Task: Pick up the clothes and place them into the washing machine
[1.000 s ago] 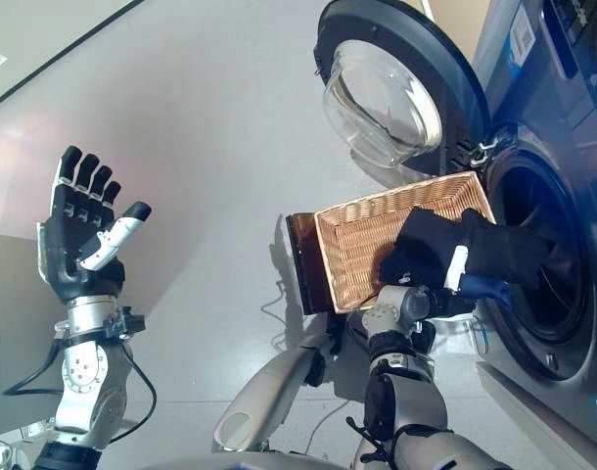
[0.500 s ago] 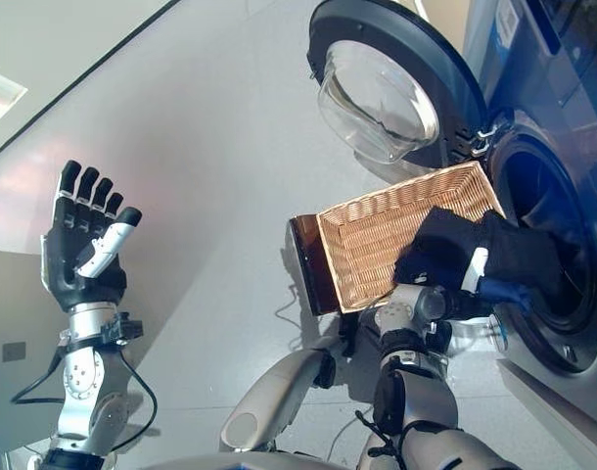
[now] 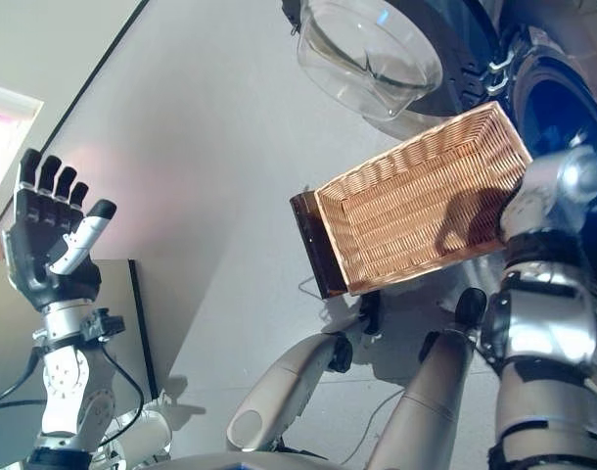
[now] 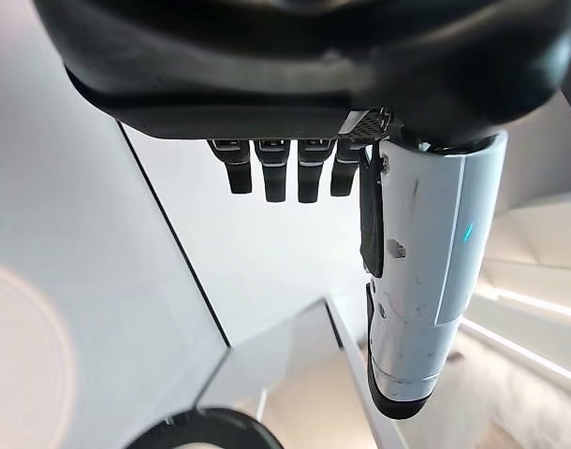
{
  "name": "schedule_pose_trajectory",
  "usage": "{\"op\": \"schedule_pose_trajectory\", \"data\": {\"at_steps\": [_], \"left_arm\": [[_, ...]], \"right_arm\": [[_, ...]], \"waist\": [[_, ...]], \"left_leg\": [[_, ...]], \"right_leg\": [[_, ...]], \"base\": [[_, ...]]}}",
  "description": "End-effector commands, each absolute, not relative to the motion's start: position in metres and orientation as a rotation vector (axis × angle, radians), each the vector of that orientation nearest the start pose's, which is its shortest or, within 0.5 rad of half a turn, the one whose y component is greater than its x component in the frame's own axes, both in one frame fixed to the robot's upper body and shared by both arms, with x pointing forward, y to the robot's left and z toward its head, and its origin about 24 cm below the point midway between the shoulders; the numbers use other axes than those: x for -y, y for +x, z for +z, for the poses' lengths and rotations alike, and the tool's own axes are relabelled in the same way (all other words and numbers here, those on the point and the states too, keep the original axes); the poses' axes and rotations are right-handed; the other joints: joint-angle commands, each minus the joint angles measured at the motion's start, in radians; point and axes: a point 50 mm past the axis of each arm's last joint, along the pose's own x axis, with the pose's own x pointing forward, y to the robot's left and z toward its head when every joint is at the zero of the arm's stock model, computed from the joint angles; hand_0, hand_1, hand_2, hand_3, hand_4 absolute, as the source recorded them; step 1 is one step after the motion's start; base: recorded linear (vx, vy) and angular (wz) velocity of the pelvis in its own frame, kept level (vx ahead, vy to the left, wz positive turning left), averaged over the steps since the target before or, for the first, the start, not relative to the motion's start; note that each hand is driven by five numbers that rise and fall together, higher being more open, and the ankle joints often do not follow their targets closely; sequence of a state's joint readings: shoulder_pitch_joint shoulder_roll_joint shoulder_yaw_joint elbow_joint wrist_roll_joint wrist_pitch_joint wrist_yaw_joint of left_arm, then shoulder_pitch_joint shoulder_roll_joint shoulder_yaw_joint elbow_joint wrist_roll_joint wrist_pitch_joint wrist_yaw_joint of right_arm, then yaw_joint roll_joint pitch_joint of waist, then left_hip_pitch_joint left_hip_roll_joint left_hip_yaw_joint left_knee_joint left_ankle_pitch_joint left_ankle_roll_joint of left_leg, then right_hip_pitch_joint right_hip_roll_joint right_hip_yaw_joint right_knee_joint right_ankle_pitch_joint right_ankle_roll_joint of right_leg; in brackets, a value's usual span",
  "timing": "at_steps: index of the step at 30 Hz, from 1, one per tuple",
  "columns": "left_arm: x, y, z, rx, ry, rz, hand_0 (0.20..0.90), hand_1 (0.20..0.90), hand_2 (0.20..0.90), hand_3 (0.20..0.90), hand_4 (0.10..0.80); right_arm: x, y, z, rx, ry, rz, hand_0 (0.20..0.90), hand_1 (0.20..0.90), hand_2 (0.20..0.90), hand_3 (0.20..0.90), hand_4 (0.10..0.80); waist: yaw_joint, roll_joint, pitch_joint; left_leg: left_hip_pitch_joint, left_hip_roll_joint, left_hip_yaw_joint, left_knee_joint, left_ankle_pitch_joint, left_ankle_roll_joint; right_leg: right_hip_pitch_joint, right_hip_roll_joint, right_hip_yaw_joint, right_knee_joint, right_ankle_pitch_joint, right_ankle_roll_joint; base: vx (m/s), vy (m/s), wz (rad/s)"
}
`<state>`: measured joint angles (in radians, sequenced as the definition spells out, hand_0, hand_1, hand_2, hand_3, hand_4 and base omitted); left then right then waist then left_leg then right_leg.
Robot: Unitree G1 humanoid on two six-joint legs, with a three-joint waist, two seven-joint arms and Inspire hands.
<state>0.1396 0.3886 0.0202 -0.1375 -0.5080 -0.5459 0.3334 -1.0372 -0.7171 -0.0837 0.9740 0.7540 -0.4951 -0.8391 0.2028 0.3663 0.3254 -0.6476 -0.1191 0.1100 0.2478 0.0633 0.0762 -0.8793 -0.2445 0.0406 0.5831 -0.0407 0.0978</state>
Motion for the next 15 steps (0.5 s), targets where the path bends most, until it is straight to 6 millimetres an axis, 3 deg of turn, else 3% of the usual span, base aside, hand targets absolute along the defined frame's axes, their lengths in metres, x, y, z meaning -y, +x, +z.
{"op": "schedule_pose_trajectory", "data": {"at_steps": [1, 3, 4, 5, 6, 7, 9, 11, 12, 13, 15], "left_arm": [[-0.263, 0.202, 0.131, 0.728, -0.291, 0.477, 0.900, 0.900, 0.900, 0.900, 0.800], [-0.263, 0.202, 0.128, 0.717, -0.307, 0.485, 0.900, 0.900, 0.900, 0.900, 0.800], [-0.264, 0.202, 0.127, 0.715, -0.304, 0.485, 0.900, 0.900, 0.900, 0.900, 0.800], [-0.262, 0.204, 0.124, 0.709, -0.334, 0.487, 0.900, 0.900, 0.900, 0.900, 0.800], [-0.262, 0.204, 0.124, 0.708, -0.332, 0.486, 0.900, 0.900, 0.900, 0.900, 0.800], [-0.260, 0.204, 0.120, 0.694, -0.355, 0.489, 0.900, 0.900, 0.900, 0.900, 0.800], [-0.259, 0.203, 0.113, 0.667, -0.370, 0.499, 0.900, 0.900, 0.900, 0.900, 0.800], [-0.260, 0.204, 0.108, 0.644, -0.376, 0.510, 0.900, 0.900, 0.900, 0.900, 0.800], [-0.260, 0.204, 0.108, 0.644, -0.376, 0.510, 0.900, 0.900, 0.900, 0.900, 0.800], [-0.261, 0.204, 0.102, 0.614, -0.375, 0.521, 0.900, 0.900, 0.900, 0.900, 0.800], [-0.259, 0.205, 0.094, 0.572, -0.370, 0.516, 0.900, 0.900, 0.900, 0.900, 0.800]], "right_arm": [[0.321, 0.320, 0.335, 1.048, 0.506, -0.881, 0.900, 0.900, 0.900, 0.900, 0.800], [0.317, 0.336, 0.289, 0.890, 0.513, -0.906, 0.900, 0.900, 0.900, 0.900, 0.800], [0.317, 0.336, 0.287, 0.887, 0.514, -0.906, 0.900, 0.900, 0.900, 0.900, 0.800], [0.309, 0.347, 0.232, 0.702, 0.525, -0.944, 0.900, 0.900, 0.900, 0.900, 0.800], [0.309, 0.347, 0.231, 0.699, 0.525, -0.945, 0.900, 0.900, 0.900, 0.900, 0.800], [0.300, 0.349, 0.192, 0.591, 0.558, -0.946, 0.900, 0.900, 0.900, 0.900, 0.800], [0.292, 0.347, 0.155, 0.475, 0.549, -0.946, 0.900, 0.900, 0.900, 0.900, 0.800], [0.282, 0.343, 0.129, 0.399, 0.544, -0.935, 0.900, 0.900, 0.900, 0.900, 0.800], [0.282, 0.343, 0.128, 0.399, 0.544, -0.935, 0.900, 0.900, 0.900, 0.900, 0.800], [0.272, 0.336, 0.102, 0.326, 0.541, -0.919, 0.900, 0.900, 0.900, 0.900, 0.800], [0.264, 0.329, 0.079, 0.256, 0.550, -0.904, 0.900, 0.900, 0.900, 0.900, 0.800]], "waist": [[-0.017, 0.037, -0.042], [-0.021, 0.042, -0.059], [-0.022, 0.041, -0.059], [-0.025, 0.045, -0.069], [-0.027, 0.045, -0.069], [-0.030, 0.041, -0.078], [-0.034, 0.032, -0.088], [-0.038, 0.016, -0.091], [-0.039, 0.017, -0.090], [-0.044, -0.005, -0.094], [-0.051, -0.030, -0.099]], "left_leg": [[-0.024, 0.039, -0.059, 0.027, -0.049, -0.089], [0.010, 0.040, -0.062, 0.011, -0.051, -0.088], [0.013, 0.040, -0.063, 0.009, -0.050, -0.088], [0.037, 0.039, -0.070, 0.000, -0.052, -0.088], [0.040, 0.039, -0.072, -0.002, -0.052, -0.088], [0.054, 0.036, -0.077, -0.006, -0.052, -0.088], [0.078, 0.037, -0.089, -0.017, -0.049, -0.091], [0.099, 0.039, -0.100, -0.028, -0.044, -0.093], [0.100, 0.039, -0.100, -0.029, -0.044, -0.093], [0.118, 0.041, -0.106, -0.041, -0.041, -0.094], [0.142, 0.045, -0.114, -0.053, -0.037, -0.096]], "right_leg": [[0.145, 0.062, -0.043, -0.091, -0.080, -0.034], [0.180, 0.061, -0.047, -0.109, -0.079, -0.035], [0.184, 0.061, -0.048, -0.112, -0.078, -0.035], [0.220, 0.059, -0.060, -0.133, -0.081, -0.036], [0.225, 0.059, -0.062, -0.136, -0.081, -0.036], [0.255, 0.058, -0.071, -0.151, -0.082, -0.039], [0.288, 0.057, -0.086, -0.164, -0.082, -0.040], [0.325, 0.057, -0.104, -0.184, -0.080, -0.039], [0.327, 0.057, -0.104, -0.185, -0.079, -0.039], [0.351, 0.057, -0.117, -0.200, -0.077, -0.038], [0.386, 0.057, -0.132, -0.221, -0.071, -0.035]], "base": [[0.067, 0.032, -0.33], [0.055, 0.038, -0.35], [0.038, 0.012, -0.19], [0.022, -0.007, -0.09], [0.034, -0.020, -0.09], [0.015, -0.023, -0.08], [0.016, -0.043, 0.06], [0.005, -0.050, 0.22], [0.018, -0.048, 0.21], [0.033, -0.041, 0.24], [0.051, -0.044, 0.28]]}}
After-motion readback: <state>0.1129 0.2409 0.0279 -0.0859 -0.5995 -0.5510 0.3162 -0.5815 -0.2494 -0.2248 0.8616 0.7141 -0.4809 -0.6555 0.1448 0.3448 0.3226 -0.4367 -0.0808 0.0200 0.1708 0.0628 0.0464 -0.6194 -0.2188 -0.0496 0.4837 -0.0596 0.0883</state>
